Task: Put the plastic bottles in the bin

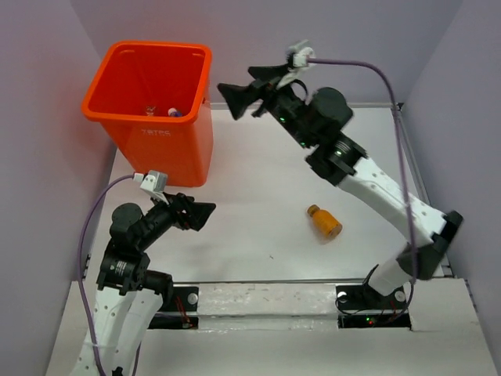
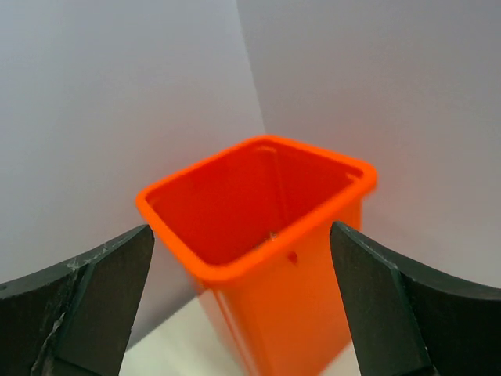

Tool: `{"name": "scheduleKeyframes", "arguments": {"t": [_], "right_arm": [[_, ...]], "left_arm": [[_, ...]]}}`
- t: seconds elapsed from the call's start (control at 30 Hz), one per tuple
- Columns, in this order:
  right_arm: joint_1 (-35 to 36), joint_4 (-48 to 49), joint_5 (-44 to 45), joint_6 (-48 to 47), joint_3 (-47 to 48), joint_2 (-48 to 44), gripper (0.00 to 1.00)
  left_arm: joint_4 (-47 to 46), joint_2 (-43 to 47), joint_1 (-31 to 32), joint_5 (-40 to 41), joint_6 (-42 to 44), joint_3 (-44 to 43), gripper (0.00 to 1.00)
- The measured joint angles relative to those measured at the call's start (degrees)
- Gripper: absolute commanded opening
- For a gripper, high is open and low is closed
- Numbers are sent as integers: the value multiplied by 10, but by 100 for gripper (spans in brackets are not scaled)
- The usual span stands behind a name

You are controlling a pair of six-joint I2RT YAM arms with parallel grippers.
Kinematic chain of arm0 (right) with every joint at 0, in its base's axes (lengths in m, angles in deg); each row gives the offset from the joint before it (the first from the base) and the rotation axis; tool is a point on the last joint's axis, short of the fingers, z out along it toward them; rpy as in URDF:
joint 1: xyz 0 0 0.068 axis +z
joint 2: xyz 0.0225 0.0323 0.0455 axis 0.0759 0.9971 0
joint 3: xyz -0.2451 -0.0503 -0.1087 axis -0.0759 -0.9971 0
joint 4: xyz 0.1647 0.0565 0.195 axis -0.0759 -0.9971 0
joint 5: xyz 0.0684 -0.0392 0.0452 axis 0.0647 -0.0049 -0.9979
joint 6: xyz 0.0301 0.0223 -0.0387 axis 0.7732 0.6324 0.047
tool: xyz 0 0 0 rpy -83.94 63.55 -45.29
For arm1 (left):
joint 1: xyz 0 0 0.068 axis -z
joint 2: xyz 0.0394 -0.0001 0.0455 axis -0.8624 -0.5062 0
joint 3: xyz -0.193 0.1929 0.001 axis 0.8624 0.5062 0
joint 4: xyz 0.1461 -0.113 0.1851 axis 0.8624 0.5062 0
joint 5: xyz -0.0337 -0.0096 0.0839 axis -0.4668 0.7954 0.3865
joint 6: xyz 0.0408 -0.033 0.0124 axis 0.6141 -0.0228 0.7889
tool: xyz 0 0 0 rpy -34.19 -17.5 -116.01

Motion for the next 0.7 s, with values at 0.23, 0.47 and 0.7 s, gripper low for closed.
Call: {"name": "scheduleKeyframes", "arguments": {"t": [0.23,0.47,0.7], "right_arm": [[-118,-265,52,74,-291,-303,100],[-140,-583,93,151,-369,-251,100],[-173,-723,109,156,-369,-176,100]], "left_arm": [[-40,-28,24,-3,14,0,99],[-54,-10,75,10,14,2,99],[-53,12,102,44,11,2,99]]}}
